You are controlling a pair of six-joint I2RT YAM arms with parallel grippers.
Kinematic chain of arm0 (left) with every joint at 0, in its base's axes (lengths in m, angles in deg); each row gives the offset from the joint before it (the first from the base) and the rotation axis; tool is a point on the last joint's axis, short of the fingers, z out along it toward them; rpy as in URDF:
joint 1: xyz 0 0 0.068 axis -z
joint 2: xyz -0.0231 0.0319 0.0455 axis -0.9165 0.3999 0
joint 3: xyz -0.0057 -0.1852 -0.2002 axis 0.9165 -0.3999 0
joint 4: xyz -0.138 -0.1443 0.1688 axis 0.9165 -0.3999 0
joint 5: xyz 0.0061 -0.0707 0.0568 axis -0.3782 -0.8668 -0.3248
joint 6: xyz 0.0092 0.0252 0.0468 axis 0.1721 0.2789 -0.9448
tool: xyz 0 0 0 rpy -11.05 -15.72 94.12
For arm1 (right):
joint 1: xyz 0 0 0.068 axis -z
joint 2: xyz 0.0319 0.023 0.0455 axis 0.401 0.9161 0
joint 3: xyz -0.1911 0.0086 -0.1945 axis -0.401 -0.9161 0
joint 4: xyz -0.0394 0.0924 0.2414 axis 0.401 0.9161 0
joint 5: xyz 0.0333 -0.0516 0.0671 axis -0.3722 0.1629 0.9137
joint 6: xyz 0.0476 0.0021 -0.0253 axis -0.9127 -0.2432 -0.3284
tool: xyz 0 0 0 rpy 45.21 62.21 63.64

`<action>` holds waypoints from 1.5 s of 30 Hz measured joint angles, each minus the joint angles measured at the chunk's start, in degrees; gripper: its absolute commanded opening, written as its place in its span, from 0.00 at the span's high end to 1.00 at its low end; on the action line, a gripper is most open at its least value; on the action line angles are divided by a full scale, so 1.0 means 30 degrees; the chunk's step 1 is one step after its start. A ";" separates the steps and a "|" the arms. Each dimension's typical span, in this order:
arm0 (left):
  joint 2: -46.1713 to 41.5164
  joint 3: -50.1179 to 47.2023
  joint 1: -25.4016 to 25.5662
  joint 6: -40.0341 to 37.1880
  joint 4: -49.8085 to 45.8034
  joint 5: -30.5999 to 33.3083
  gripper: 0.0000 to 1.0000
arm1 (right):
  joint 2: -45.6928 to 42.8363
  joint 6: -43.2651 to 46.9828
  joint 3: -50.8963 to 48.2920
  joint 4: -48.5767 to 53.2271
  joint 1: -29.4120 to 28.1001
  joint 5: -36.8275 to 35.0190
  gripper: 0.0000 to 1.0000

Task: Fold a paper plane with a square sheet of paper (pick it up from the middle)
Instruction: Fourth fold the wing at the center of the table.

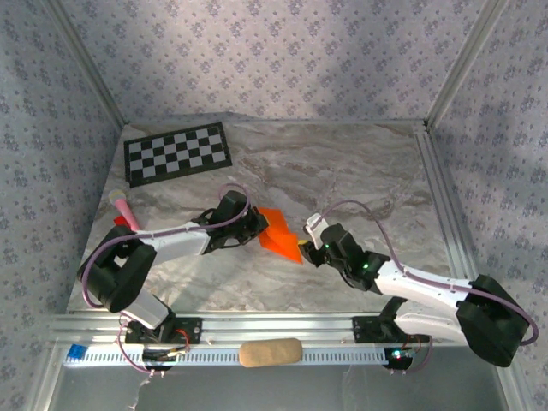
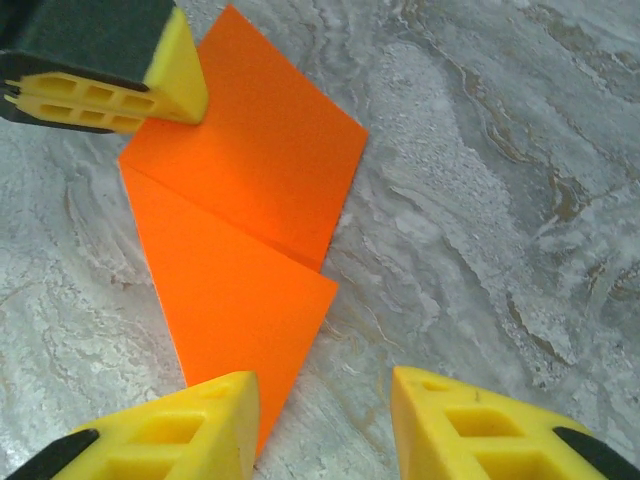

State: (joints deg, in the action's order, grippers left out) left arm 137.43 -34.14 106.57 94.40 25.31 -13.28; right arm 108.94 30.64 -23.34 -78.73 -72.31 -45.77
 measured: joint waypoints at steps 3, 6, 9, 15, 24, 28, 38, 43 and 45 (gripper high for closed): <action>0.0000 0.0007 0.0000 -0.0073 -0.0233 0.0000 0.91 | -0.0146 -0.0488 0.0000 -0.0087 -0.0153 -0.1122 0.50; 0.0000 0.0015 0.0000 -0.0073 -0.0423 0.0000 0.91 | -0.0678 -0.1326 0.0000 -0.0007 0.0000 -0.1967 0.43; -0.0015 0.0015 0.0000 -0.0073 -0.0437 -0.0007 0.91 | -0.1311 -0.2426 -0.0015 0.0022 0.0328 -0.2404 0.37; -0.0117 0.0015 0.0000 -0.0073 -0.0495 -0.0007 0.91 | -0.1683 -0.3825 -0.0146 0.0430 0.1909 -0.1435 0.39; -0.0117 0.0233 0.0000 -0.0073 -0.0838 -0.0007 0.91 | -0.0240 -0.0903 -0.0685 -0.1239 0.0379 0.0328 0.36; -0.0117 0.0306 0.0000 -0.0073 -0.0845 -0.0007 0.91 | 0.1406 0.1596 -0.0685 -0.1836 -0.1421 -0.0532 0.41; -0.0117 0.0313 0.0000 -0.0073 -0.0845 -0.0007 0.91 | 0.5362 0.5034 -0.0153 -0.3555 -0.3570 -0.2856 0.51; -0.0131 0.0313 0.0000 -0.0073 -0.0845 0.0000 0.91 | 0.6586 0.5530 0.0248 -0.4058 -0.4211 -0.4073 0.57; -0.0189 0.0313 0.0000 -0.0066 -0.0852 0.0000 0.91 | 0.6798 0.5552 0.0306 -0.4335 -0.4269 -0.4328 0.59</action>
State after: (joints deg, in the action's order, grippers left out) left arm 136.86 -33.20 106.57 94.20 22.76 -13.28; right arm 129.33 47.30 -22.43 -91.73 -85.11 -58.75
